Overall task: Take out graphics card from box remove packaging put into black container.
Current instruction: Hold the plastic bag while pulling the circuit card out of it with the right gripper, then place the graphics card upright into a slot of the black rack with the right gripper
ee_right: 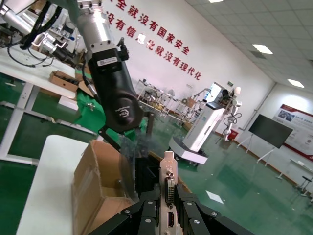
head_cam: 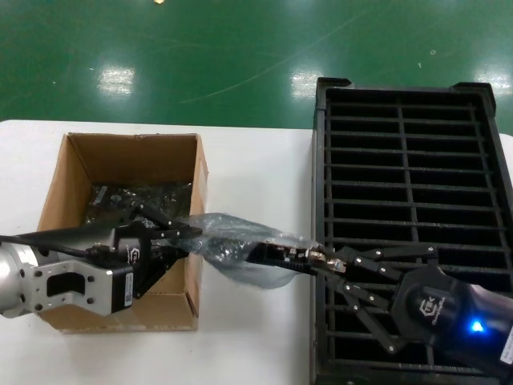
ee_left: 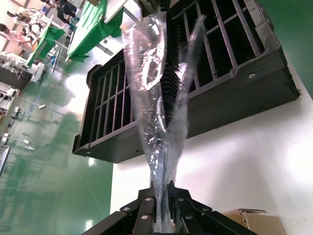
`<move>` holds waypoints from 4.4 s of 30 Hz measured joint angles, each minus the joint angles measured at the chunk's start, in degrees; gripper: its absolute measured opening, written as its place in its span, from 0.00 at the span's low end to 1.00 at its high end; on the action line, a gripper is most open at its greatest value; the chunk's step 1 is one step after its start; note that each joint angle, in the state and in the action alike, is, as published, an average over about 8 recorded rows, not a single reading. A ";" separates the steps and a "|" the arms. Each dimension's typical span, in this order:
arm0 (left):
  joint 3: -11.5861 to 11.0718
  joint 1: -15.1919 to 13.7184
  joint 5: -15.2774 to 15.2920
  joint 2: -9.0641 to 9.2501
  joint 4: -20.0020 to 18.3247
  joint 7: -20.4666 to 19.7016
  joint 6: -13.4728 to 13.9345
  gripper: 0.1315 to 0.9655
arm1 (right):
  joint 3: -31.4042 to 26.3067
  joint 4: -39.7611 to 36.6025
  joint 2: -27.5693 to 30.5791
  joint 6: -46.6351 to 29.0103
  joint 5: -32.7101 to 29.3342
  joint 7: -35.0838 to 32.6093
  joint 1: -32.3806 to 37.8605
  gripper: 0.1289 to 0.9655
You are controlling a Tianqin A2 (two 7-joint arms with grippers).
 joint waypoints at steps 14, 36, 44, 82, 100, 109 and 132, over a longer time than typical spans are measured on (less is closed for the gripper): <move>-2.03 1.63 -0.47 0.17 0.84 -0.02 -3.04 0.02 | 7.37 3.70 4.17 0.26 2.41 0.85 -4.50 0.07; -8.46 8.12 18.60 13.53 -1.84 -9.80 -13.86 0.01 | 13.23 6.88 16.89 2.33 -0.48 13.42 -7.82 0.07; -9.19 11.59 24.26 19.10 -4.10 -8.46 -16.45 0.01 | 5.24 8.61 23.96 2.65 -5.80 28.40 -2.21 0.07; -2.38 8.96 2.49 16.50 3.27 9.08 -24.70 0.01 | -9.64 19.72 31.84 -8.56 -29.45 61.80 15.61 0.07; -0.89 7.99 1.33 16.85 3.75 10.69 -24.35 0.01 | -9.58 19.55 31.75 -12.22 -29.38 60.29 17.54 0.07; -0.31 7.92 0.77 17.04 3.64 11.30 -24.19 0.01 | -8.57 20.66 32.79 -12.24 -28.09 60.26 16.51 0.07; -0.02 7.92 -0.64 17.05 4.83 13.61 -24.75 0.01 | -12.01 18.74 28.93 -13.99 -34.07 55.82 19.44 0.07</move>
